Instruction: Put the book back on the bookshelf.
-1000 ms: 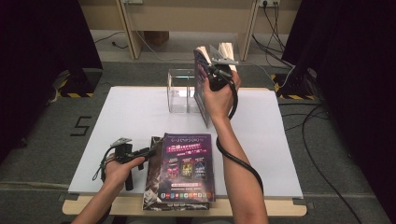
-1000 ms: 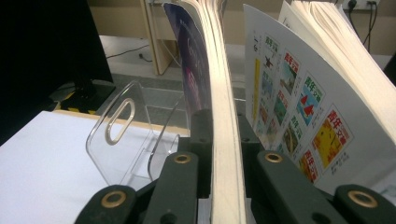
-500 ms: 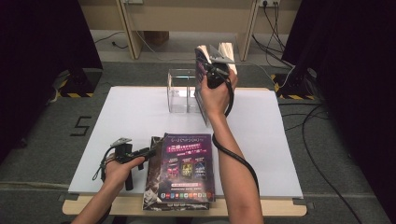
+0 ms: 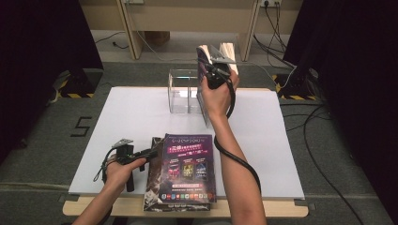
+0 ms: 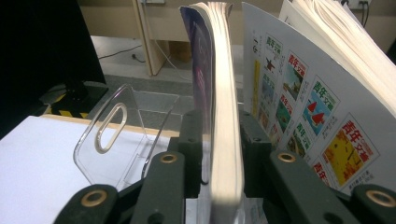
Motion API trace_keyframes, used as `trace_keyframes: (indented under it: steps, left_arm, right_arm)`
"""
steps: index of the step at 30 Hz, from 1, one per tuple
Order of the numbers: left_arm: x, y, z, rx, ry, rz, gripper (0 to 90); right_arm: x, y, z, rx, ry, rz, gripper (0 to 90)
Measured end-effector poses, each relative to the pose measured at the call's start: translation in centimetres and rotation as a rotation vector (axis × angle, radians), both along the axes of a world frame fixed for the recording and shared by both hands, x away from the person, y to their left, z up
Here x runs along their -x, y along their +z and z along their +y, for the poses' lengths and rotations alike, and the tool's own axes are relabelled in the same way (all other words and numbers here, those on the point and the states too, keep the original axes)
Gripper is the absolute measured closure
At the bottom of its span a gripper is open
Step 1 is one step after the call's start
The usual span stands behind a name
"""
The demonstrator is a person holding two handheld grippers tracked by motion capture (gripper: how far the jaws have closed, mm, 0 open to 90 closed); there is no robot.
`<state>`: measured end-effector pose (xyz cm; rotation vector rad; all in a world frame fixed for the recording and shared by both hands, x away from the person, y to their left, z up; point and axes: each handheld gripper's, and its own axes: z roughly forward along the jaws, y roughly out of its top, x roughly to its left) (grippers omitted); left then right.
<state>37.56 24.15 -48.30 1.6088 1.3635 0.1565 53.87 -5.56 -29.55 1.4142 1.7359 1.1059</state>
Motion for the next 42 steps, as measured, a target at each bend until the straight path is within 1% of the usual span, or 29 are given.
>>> trace_keyframes:
  steps: [4, 7, 8, 12, 15, 20, 24, 27, 30, 32, 35, 37, 40, 42]
  left_arm:
    - [0.0, 0.0, -0.1, -0.003, -0.002, 0.000, 57.4]
    - [0.0, 0.0, -0.1, -0.004, -0.002, 0.000, 57.4]
    - [0.0, 0.0, -0.1, -0.004, -0.001, 0.000, 57.4]
    - [0.0, 0.0, -0.1, -0.003, -0.004, -0.001, 57.4]
    - [0.0, 0.1, 0.0, 0.000, 0.000, -0.001, 57.4]
    - [-0.1, 0.1, 0.0, 0.000, 0.000, -0.002, 57.3]
    - [-0.1, 0.1, 0.0, 0.001, -0.001, -0.002, 57.3]
    - [0.0, 0.1, -0.1, 0.000, -0.003, -0.003, 57.3]
    - [0.0, 0.1, -0.1, 0.000, -0.004, -0.002, 57.3]
    - [0.0, 0.1, 0.0, -0.001, -0.003, -0.003, 57.4]
    - [-0.1, 0.1, 0.0, 0.000, -0.001, -0.003, 57.4]
    - [-0.1, 0.1, 0.0, -0.001, 0.000, -0.004, 57.4]
    - [-0.1, 0.0, 0.0, 0.000, -0.001, -0.002, 57.4]
    - [-0.1, 0.0, 0.0, 0.000, -0.001, -0.001, 57.4]
  right_arm:
    - [0.2, 0.1, -0.2, -0.031, 0.010, 0.020, 73.3]
    - [0.3, 0.2, -0.4, -0.035, 0.014, 0.028, 72.6]
    - [0.3, 0.2, -0.4, -0.044, 0.015, 0.031, 72.3]
    - [-0.1, 0.3, -0.4, -0.053, 0.016, 0.046, 71.7]
    - [-0.4, 0.3, -0.4, -0.052, 0.017, 0.053, 72.0]
    - [-0.9, 0.4, -0.2, -0.053, 0.006, 0.087, 74.9]
    - [-1.2, 0.7, 0.1, -0.033, -0.023, 0.118, 81.8]
    - [-1.4, 0.8, 0.1, -0.020, -0.044, 0.124, 82.7]
    - [-1.4, 0.7, 0.1, -0.026, -0.056, 0.108, 82.9]
    - [-1.4, 0.6, 0.1, -0.040, -0.061, 0.082, 83.1]
    - [-1.4, 0.3, 0.4, -0.030, -0.061, 0.037, 83.1]
    - [-1.5, 0.2, 0.6, -0.023, -0.064, 0.018, 83.0]
    - [-1.8, -0.3, 0.8, -0.025, -0.075, 0.017, 83.0]
    - [-1.9, -0.5, 0.7, -0.029, -0.081, 0.001, 83.0]
